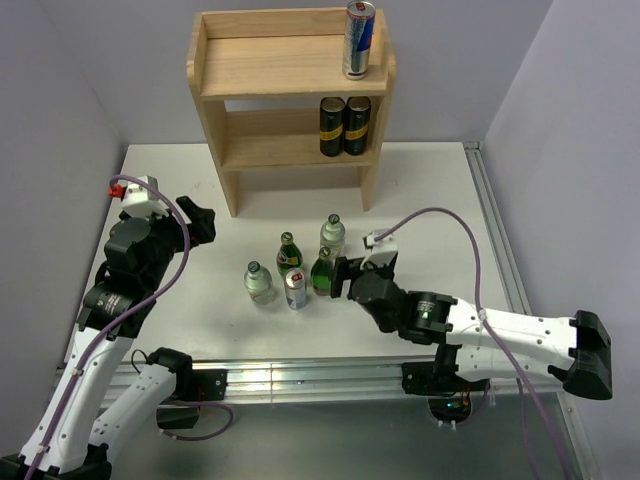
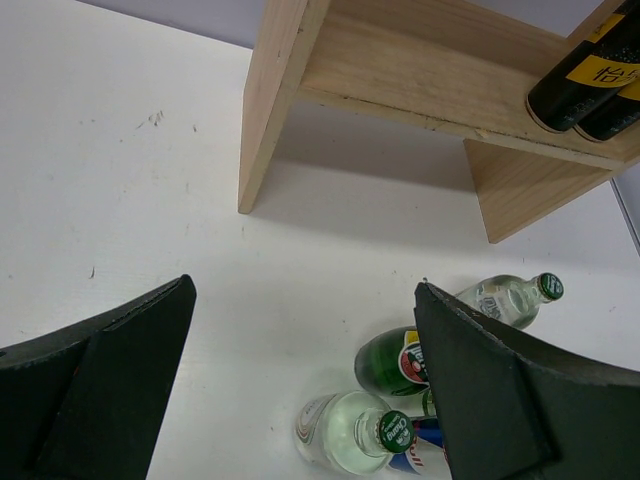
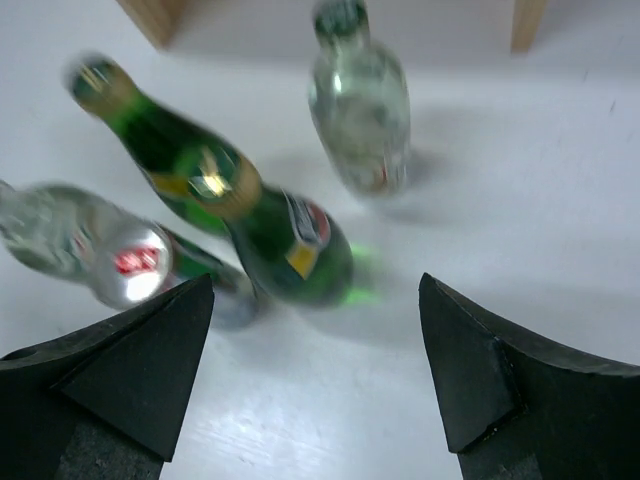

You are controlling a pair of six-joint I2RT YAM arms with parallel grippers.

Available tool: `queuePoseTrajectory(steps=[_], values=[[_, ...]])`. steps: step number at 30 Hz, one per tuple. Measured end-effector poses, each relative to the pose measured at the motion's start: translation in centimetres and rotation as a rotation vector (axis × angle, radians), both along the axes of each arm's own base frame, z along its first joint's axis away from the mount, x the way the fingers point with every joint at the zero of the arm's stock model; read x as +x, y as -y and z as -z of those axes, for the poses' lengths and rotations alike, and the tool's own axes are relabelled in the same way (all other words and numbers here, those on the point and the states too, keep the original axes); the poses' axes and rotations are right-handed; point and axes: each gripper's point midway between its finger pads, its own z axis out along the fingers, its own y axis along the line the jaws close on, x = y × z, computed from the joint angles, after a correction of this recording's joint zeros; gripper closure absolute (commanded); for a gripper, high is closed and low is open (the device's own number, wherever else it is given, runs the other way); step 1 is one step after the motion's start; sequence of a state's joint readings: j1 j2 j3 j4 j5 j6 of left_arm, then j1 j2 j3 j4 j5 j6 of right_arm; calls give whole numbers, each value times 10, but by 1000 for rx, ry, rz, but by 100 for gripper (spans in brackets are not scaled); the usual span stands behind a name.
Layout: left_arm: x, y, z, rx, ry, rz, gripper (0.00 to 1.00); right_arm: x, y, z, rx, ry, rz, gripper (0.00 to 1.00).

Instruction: Place and organize the beverage onto the shelf

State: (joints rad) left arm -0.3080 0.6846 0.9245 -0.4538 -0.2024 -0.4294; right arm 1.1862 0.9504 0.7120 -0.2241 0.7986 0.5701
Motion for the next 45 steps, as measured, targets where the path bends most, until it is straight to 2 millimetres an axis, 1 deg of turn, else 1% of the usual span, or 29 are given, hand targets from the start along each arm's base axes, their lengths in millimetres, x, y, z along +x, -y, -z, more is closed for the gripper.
queuePoseTrajectory(steps=[4,6,8,13,16,21,24,28,32,37,42,45], values=[[0,0,0,0,0,1,1,-16,8,69,-42,-113,-9,9],[0,0,0,0,0,1,1,-20,7,92,-57,-156,-11,9],[0,0,0,0,-1,1,1,-22,2,105,-57,-181,-15,9],[0,0,1,0,-2,1,1,-19,-18,125,-43,-211,-23,9],[1,0,1,1,-4,1,1,-18,-27,135,-42,-221,-31,9],[3,2,4,4,-16,4,1,-12,-40,145,-32,-210,-38,9],[4,2,7,6,-25,5,1,-6,-48,148,-32,-178,-44,8],[5,4,9,6,-30,13,1,4,-54,154,-51,-130,-38,9],[4,5,9,5,-31,19,1,13,-56,161,-76,-90,-19,9],[5,5,10,5,-33,20,1,23,-56,162,-67,-41,15,9],[6,6,11,7,-39,21,1,32,-48,165,-66,-4,58,9],[6,6,12,8,-43,21,1,37,-48,166,-61,13,70,11]])
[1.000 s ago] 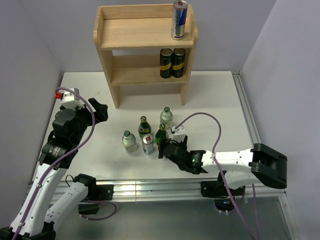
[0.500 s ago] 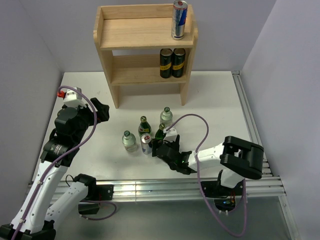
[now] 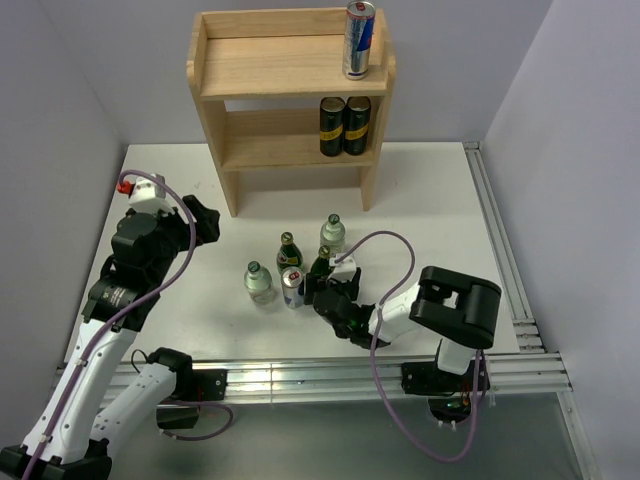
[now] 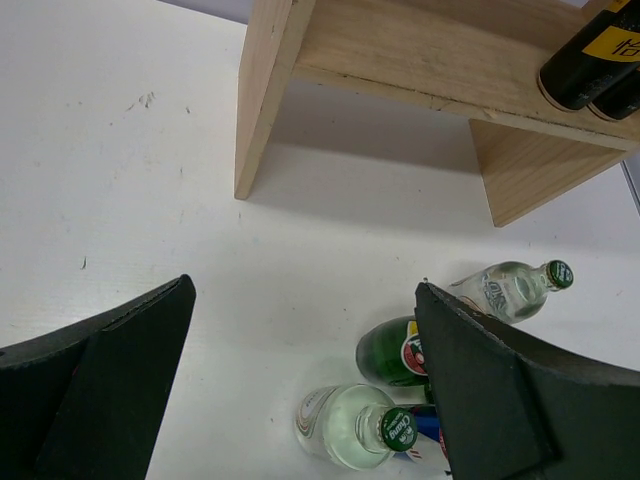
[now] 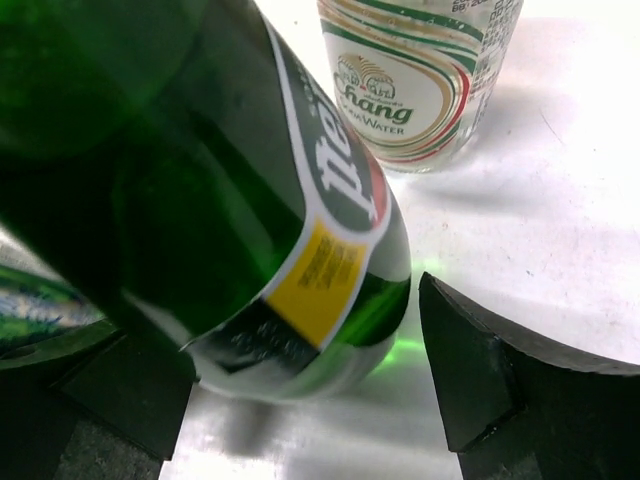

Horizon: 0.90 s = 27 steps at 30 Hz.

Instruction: Place and organize the beverage onto the shelf

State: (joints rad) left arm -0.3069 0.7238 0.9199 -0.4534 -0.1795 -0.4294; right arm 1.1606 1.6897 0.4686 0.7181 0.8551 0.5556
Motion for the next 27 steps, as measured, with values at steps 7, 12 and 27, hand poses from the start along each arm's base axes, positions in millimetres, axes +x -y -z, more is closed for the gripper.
queuePoseTrajectory(steps=[7,12,27], values=[[1,1,2,1,-7,4,1,14,3,2,12,23,29,20],[1,7,4,-5,-17,33,1,16,5,1,10,28,39,39],[-21,66,15,-54,-83,162,1,11,18,1,-22,2,53,100]])
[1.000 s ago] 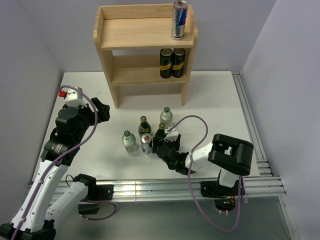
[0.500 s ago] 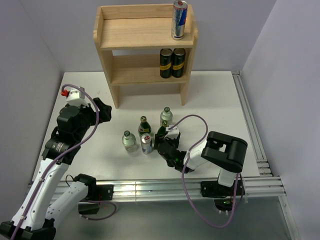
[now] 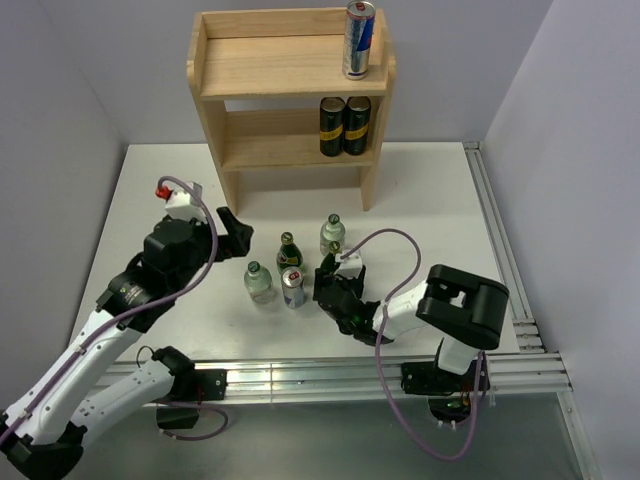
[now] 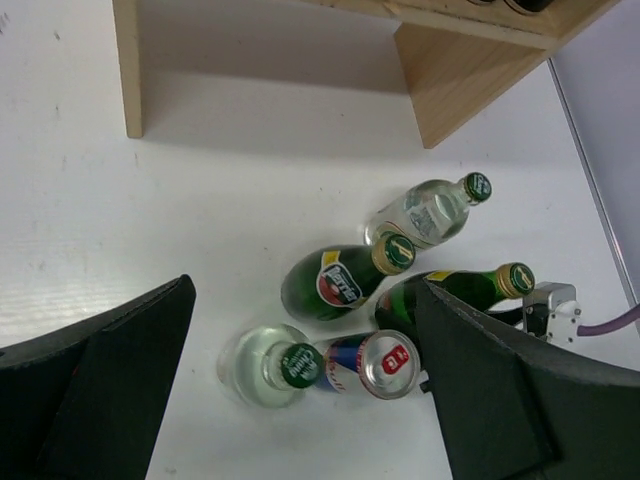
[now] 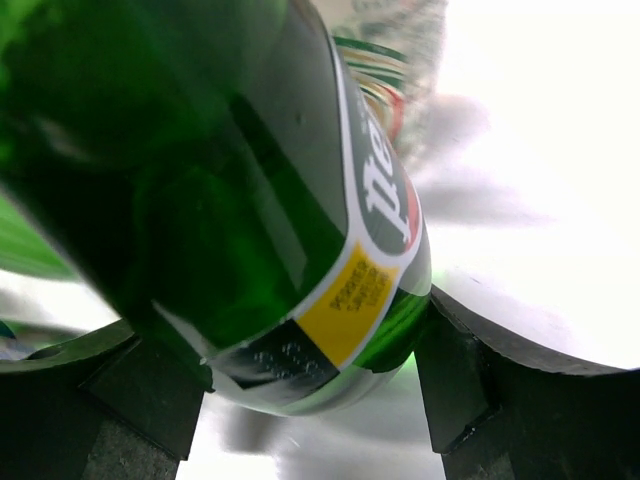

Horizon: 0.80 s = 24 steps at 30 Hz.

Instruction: Place and organize the beverage onto the shelf

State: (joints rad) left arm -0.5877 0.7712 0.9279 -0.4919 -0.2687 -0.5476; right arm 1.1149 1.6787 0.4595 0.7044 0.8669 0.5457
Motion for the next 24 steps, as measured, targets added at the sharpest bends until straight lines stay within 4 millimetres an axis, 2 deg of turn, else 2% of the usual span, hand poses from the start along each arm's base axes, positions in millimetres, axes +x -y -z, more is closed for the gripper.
queuePoseTrajectory(steps=[6,13,15,17,20,24], values=[[-25,28,8,7,-20,16,1,-12,21,-10,-45,-33,6,100],[-41,42,27,96,-49,-22,1,-21,28,-61,-6,9,-4,100],[-42,39,22,111,-38,-33,1,-20,25,-84,3,29,-15,100],[-42,31,6,103,-6,-53,1,-17,18,-112,9,55,-28,100],[-41,15,-26,66,64,-96,1,-8,1,-164,24,110,-56,100],[-42,-6,-49,45,123,-149,1,9,-30,-235,70,180,-92,100]])
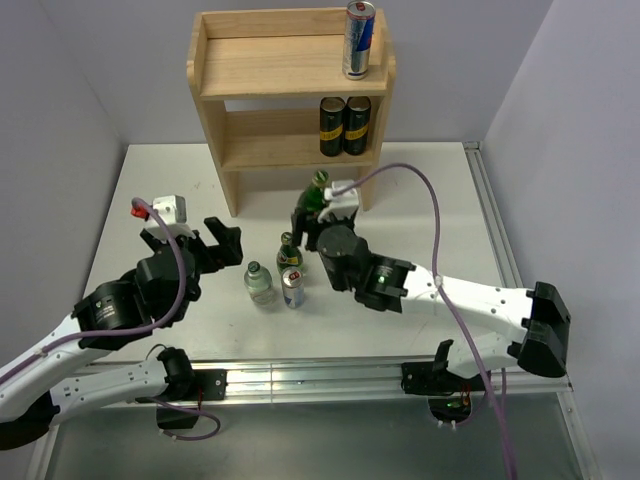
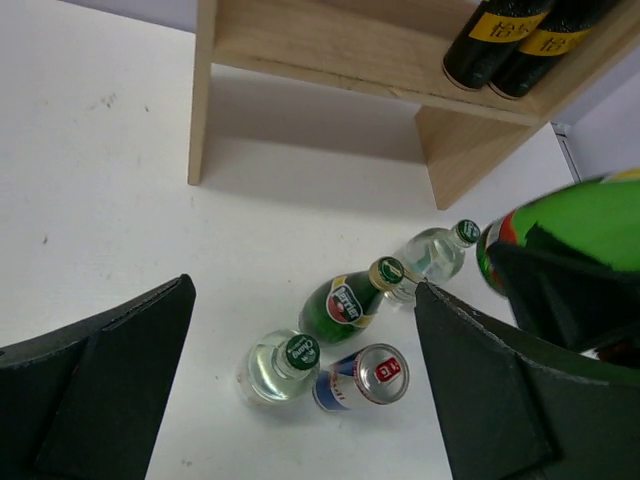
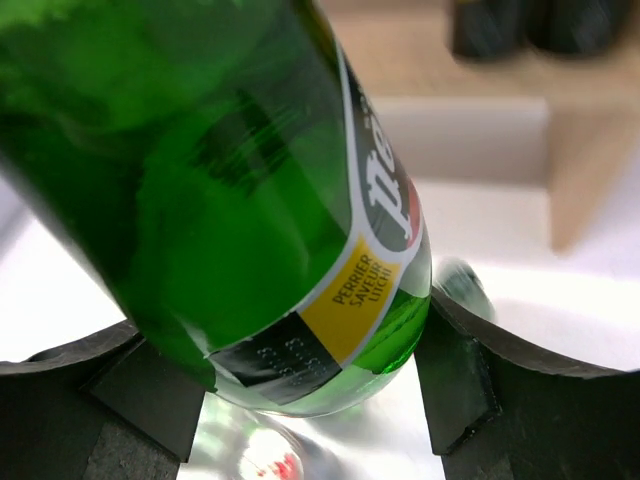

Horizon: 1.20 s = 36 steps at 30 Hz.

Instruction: Place and organize the beverage onto the shelf

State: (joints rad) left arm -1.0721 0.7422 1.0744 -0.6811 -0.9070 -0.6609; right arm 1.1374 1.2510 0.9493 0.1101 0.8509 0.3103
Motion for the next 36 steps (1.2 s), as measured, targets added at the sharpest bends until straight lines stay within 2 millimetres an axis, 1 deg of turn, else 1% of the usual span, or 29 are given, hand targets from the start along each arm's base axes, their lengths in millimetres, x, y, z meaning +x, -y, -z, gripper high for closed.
queuePoseTrajectory(steps=[2,3,5,6,9,11,14,16,17,22,26,29,32,36], values=[[-1,-5,-4,17,10,-8,1,11,-17,-27,24,23,-24,100],[-1,-7,-5,28,12,-10,1,18,-24,-37,34,33,-32,100],[-2,-11,-6,53,20,-6,1,35,-38,-48,33,32,-50,100],[-2,-13,-7,62,23,-4,1,43,-44,-49,30,28,-56,100],[-4,-19,-10,87,40,3,1,71,-57,-43,-12,3,-60,100],[-6,-23,-9,96,50,5,1,90,-67,-33,-53,-19,-60,100],[-8,-29,-5,105,59,7,1,109,-84,-18,-110,-52,-77,100],[-8,-29,-2,105,65,11,1,118,-99,-11,-140,-71,-99,100],[-8,-29,-1,104,66,12,1,123,-105,-10,-144,-72,-105,100],[-8,-27,6,116,60,18,1,138,-133,-9,-154,-82,-146,100],[-7,-26,8,117,57,19,1,149,-149,-13,-145,-77,-157,100],[-5,-29,11,113,54,6,1,158,-158,-17,-129,-68,-160,100],[-2,-35,13,103,54,-16,1,168,-164,-15,-121,-66,-160,100],[3,-42,11,87,61,-50,1,181,-166,-1,-127,-79,-152,100]])
